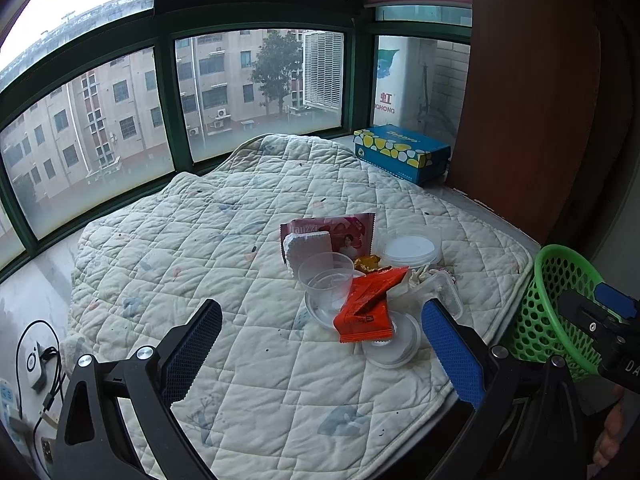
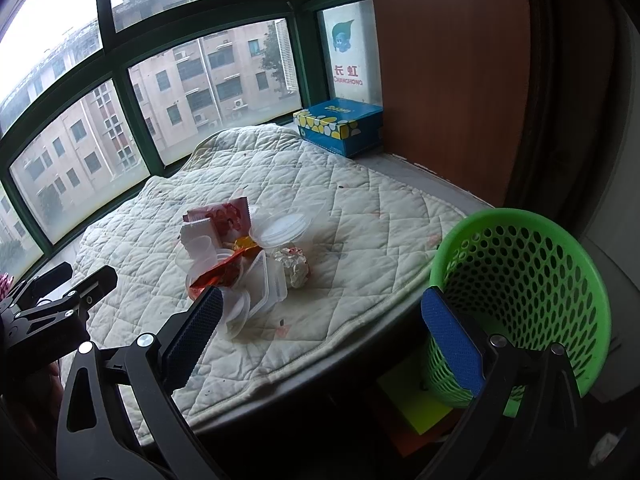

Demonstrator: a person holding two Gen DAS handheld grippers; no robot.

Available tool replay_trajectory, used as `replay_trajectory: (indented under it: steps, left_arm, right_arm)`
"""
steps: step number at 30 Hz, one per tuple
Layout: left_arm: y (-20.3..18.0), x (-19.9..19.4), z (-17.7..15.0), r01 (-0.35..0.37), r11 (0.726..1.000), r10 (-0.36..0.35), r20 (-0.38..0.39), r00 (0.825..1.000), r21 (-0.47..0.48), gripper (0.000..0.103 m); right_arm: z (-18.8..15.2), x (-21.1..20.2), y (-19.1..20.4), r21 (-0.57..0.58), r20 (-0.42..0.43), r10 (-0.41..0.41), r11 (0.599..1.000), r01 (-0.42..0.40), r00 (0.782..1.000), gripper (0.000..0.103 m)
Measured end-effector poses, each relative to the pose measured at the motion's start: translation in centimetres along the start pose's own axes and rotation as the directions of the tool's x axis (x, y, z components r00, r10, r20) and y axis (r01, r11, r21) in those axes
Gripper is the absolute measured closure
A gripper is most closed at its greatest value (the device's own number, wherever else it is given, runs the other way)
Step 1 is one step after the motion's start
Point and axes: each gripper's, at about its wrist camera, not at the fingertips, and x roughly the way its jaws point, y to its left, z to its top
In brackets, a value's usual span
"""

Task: Collect trash

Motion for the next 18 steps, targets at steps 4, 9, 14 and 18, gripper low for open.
replay_trajectory:
  steps: [4, 9, 14, 18]
  left_arm:
    - [0.2, 0.2, 0.1, -0.002, 1.0, 0.002, -0.007, 1.0, -0.002, 0.006]
    - [0.4, 0.4, 0.5, -0.008, 1.0, 0.008, -0.006, 1.0, -0.003, 0.006]
    - [1.0, 0.7, 0.8, -0.015, 1.0, 0.015, -0.009, 1.0, -0.013, 0.006]
    - [1.7, 1.0, 1.1, -0.03, 0.999, 0.03, -0.009, 1.0, -0.017, 0.006]
  right_arm:
    - [0.0, 0.1, 0.1, -0.001, -0.004, 0.002, 1.0, -0.002, 1.0, 0.005]
    - [0.3, 0.6, 0.5, -0.01, -0.006, 0.004, 1.0, -0.004, 1.0, 0.005]
    - [0.6, 1.2, 0.7, -0.021, -0.007, 0.012, 1.0, -0.012, 1.0, 0.005]
    - [1.0, 1.9, 0.9, -0.027, -0.014, 0.024, 0.999, -0.025, 1.0, 0.005]
